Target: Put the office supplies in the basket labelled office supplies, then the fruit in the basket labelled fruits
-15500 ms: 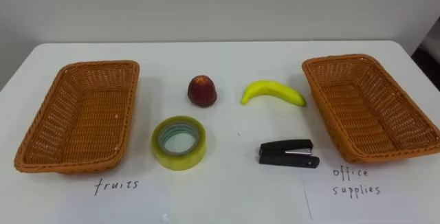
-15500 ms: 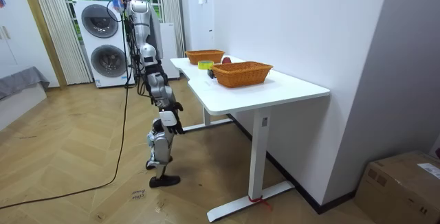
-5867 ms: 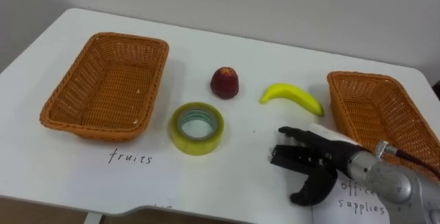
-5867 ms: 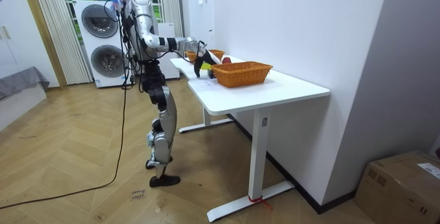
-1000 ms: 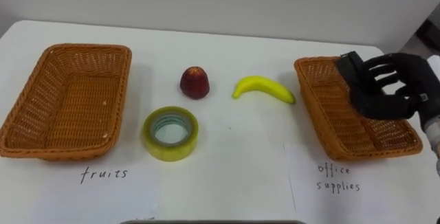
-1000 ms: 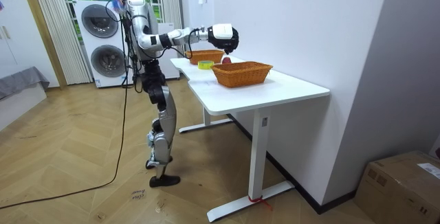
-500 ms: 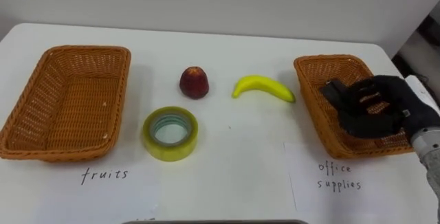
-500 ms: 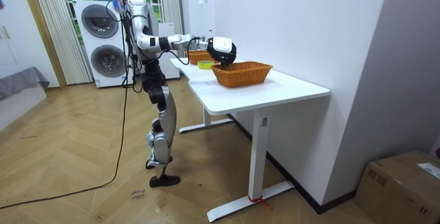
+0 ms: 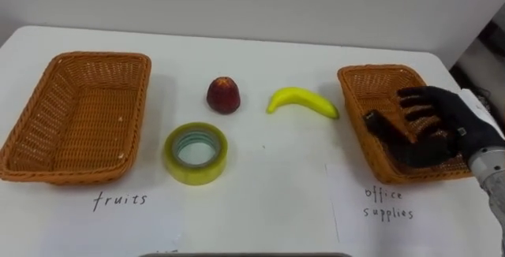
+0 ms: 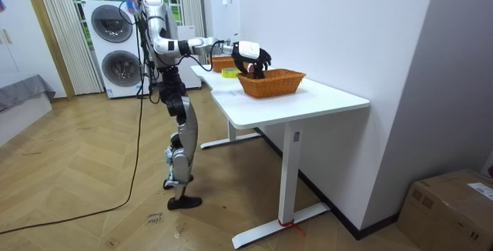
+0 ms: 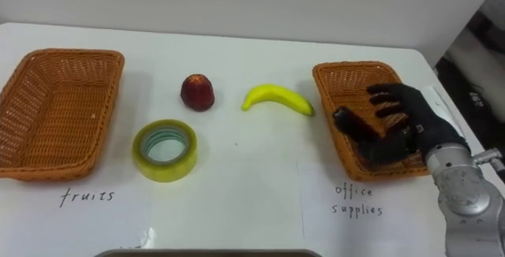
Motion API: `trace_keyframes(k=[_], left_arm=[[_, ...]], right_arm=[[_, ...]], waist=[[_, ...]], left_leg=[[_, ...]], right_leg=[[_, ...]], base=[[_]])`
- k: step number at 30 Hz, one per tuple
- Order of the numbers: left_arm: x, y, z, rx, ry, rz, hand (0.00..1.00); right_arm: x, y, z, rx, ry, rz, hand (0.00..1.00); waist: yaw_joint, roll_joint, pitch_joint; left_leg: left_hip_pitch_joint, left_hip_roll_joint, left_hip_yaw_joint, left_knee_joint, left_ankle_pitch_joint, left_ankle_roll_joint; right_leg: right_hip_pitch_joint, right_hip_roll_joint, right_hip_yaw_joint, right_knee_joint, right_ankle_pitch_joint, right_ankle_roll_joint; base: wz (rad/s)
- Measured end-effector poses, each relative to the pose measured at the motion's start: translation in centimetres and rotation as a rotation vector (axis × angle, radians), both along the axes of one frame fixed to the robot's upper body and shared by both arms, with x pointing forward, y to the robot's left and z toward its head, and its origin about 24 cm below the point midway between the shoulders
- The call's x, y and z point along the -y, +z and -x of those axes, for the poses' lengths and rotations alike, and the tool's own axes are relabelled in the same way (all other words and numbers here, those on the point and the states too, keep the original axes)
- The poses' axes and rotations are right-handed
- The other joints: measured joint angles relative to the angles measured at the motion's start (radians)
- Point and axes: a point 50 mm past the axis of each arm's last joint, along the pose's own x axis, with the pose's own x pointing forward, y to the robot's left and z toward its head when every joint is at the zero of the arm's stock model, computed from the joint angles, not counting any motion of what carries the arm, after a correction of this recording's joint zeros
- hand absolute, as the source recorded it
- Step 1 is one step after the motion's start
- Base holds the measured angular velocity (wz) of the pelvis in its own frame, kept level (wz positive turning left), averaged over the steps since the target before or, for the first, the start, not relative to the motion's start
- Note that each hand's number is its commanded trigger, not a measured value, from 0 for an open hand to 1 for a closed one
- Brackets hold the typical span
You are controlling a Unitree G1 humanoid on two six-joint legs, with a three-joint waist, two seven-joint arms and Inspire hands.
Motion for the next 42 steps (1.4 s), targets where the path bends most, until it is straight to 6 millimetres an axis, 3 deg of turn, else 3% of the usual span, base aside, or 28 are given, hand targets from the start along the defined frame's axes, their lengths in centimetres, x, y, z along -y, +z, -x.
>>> trace_keyframes(k=[30,39,42], left_arm=[[0.0,0.0,0.2,-0.008,0.003,0.001,0.00],[0.0,0.0,0.3,-0.011,0.004,0.001,0.00],[0.1,-0.1,0.2,-0.009,0.005,0.002,0.00]], right_arm=[[0.0,-0.1,0.1,-0.017,0.013,0.001,0.00],[-0.1,0.9,-0.2,0.034,0.009,0.009,0.00],[-0.7,2.5,-0.5,0.105,0.032,0.026,0.00]], waist=[[0.005,0.001,-0.0005],[-0.002,0.004,-0.0009],[-0.003,0.011,0.0016]], left_leg=[[0.002,0.001,0.004,-0.004,0.000,0.000],[0.003,0.000,0.004,-0.011,0.000,0.000],[0.002,0.001,0.004,-0.013,0.000,0.000]], right_leg=[[-0.001,0.001,0.002,0.002,0.000,0.000],[-0.002,0.002,0.002,0.002,0.000,0.000],[-0.005,0.004,0.003,0.002,0.000,0.000]], base=[[0.00],[0.00],[0.00]])
